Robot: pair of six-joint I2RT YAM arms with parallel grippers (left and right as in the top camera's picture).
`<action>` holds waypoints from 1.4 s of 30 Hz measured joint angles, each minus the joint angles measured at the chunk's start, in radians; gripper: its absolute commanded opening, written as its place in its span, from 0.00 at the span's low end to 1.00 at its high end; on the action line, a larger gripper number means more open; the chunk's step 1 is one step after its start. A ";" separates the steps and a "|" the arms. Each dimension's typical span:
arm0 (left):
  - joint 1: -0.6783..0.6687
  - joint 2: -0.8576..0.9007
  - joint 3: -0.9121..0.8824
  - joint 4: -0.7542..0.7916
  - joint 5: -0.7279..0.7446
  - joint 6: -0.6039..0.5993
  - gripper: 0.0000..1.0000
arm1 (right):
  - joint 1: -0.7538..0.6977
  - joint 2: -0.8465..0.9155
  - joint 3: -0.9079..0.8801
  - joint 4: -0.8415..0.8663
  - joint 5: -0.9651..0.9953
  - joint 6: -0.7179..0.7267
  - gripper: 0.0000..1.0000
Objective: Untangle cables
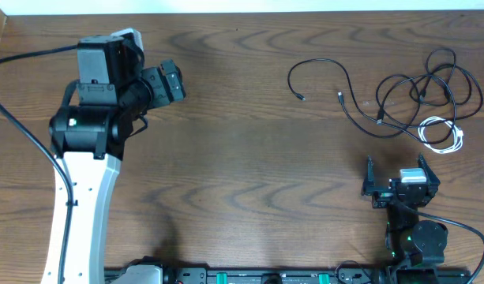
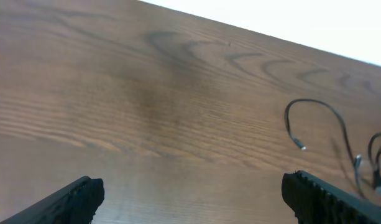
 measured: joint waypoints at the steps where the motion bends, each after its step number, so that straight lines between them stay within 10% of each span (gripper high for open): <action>1: 0.000 0.000 -0.013 0.027 -0.003 0.016 0.98 | 0.000 0.000 0.000 0.000 0.000 0.000 0.99; 19: -0.047 0.016 -0.738 1.007 -0.015 0.064 0.98 | 0.000 0.000 0.000 0.000 0.000 0.000 0.99; 42: -0.048 -0.185 -1.283 1.204 -0.014 0.064 0.98 | 0.000 0.000 0.000 0.000 0.000 0.000 0.99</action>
